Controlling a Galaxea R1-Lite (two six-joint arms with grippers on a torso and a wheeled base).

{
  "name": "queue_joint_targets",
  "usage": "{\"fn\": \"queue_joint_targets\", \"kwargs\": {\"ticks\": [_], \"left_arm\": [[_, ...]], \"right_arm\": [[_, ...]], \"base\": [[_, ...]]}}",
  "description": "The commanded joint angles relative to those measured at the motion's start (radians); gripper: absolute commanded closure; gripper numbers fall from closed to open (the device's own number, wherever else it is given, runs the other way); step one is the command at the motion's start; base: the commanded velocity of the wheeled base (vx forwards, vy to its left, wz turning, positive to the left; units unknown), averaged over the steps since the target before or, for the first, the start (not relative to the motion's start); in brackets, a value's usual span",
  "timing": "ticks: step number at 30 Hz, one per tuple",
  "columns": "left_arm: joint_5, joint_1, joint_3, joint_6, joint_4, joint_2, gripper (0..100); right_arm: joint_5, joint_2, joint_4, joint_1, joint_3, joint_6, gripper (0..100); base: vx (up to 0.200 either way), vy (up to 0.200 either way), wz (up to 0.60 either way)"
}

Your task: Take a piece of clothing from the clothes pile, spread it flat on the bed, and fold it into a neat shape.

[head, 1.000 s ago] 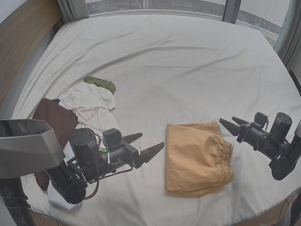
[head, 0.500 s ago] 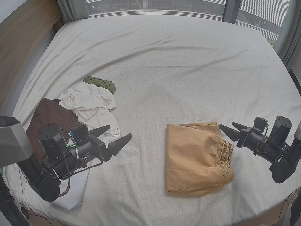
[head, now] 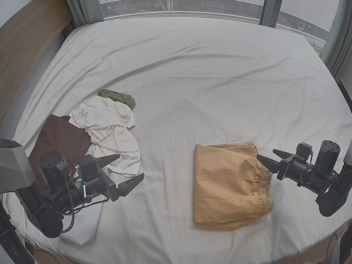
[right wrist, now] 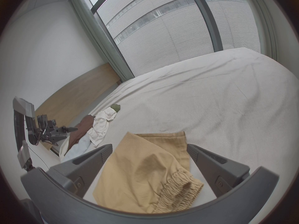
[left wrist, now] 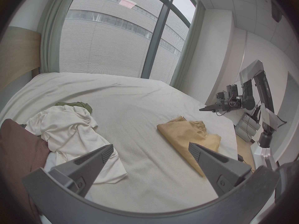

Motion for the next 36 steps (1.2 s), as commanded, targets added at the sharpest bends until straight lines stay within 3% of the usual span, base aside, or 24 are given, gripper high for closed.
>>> {"fn": "queue_joint_targets", "kwargs": {"ticks": [1, 13, 36], "left_arm": [[-0.006, 0.007, 0.024, 0.009, -0.001, 0.022, 0], [-0.005, 0.007, 0.033, 0.033, -0.001, 0.057, 0], [-0.005, 0.001, 0.055, 0.035, -0.001, 0.06, 0]], "right_arm": [[0.0, 0.028, 0.0, -0.037, 0.022, -0.017, 0], [0.0, 0.062, 0.094, -0.071, 0.08, -0.089, 0], [0.002, 0.208, 0.078, -0.063, 0.132, -0.093, 0]], "base": [[0.0, 0.0, 0.0], [0.0, 0.0, 0.0], [0.0, 0.0, 0.0]]}}
